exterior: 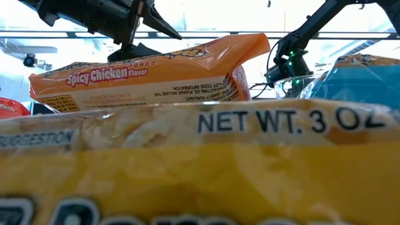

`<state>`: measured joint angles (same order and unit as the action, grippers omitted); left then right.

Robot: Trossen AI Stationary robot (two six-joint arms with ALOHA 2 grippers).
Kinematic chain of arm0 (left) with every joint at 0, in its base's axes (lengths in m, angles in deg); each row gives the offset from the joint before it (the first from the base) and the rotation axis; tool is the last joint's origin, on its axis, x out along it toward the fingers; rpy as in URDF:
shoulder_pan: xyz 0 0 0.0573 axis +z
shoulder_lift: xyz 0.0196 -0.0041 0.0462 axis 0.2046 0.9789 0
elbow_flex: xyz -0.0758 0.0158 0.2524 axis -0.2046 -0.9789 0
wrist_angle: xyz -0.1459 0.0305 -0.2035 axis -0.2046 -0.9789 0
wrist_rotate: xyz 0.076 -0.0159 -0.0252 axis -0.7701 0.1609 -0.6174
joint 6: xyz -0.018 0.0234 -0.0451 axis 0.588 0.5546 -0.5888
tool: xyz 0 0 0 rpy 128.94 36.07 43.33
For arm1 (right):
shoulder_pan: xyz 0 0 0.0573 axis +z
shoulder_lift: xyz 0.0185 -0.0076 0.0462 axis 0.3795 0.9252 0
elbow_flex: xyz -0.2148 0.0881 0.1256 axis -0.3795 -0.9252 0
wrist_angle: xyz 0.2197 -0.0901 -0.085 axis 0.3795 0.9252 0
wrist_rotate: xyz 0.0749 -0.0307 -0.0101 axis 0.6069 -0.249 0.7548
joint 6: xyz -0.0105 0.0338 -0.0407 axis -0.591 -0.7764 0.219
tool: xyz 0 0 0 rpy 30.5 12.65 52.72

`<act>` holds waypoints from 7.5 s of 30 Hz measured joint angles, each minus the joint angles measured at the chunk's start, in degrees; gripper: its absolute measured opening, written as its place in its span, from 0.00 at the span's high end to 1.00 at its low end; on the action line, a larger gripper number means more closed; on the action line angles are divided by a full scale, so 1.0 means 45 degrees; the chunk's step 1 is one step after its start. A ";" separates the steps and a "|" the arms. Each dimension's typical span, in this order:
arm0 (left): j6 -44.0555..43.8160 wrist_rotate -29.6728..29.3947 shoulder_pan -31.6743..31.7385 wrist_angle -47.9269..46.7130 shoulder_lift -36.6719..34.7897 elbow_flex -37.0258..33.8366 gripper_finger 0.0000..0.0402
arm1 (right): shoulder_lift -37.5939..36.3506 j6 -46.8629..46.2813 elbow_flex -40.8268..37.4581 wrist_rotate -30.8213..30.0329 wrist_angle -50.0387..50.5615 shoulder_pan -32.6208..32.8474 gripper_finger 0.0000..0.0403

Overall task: Sort Maruchan noodles
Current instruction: Put the orange noodle pack into the top transparent bin, then put the yellow noodle pack into the middle transparent bin

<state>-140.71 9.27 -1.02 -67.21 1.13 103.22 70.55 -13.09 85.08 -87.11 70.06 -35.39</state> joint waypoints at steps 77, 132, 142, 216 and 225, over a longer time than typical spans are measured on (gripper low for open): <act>-0.7134 0.2697 -0.1234 -0.9654 -0.1919 0.0000 0.49 | 0.1429 -0.5952 0.1753 0.5699 -1.2028 1.1247 0.64; -1.3721 -0.1074 -0.3137 -1.4672 -0.2353 -0.1210 0.49 | 0.5570 -0.8555 0.1782 0.3875 -1.5885 1.1919 0.64; -1.3495 -0.1404 -0.3108 -1.1880 -0.1692 -0.1953 0.49 | 0.5510 -0.7707 0.1826 0.3918 -1.4374 1.1934 0.66; -0.8649 -0.0859 -0.1078 0.2163 0.2825 -0.3808 0.72 | 0.3317 -0.4075 0.1840 0.4508 -0.9745 1.2454 0.68; -0.6958 -0.0912 -0.1093 0.2812 0.2655 -0.3842 0.72 | 0.1146 -0.5215 0.1806 0.4386 -0.9008 1.2488 0.68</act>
<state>-172.02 5.17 -5.93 -54.55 13.08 85.94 75.70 -36.56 93.21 -67.37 29.52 20.81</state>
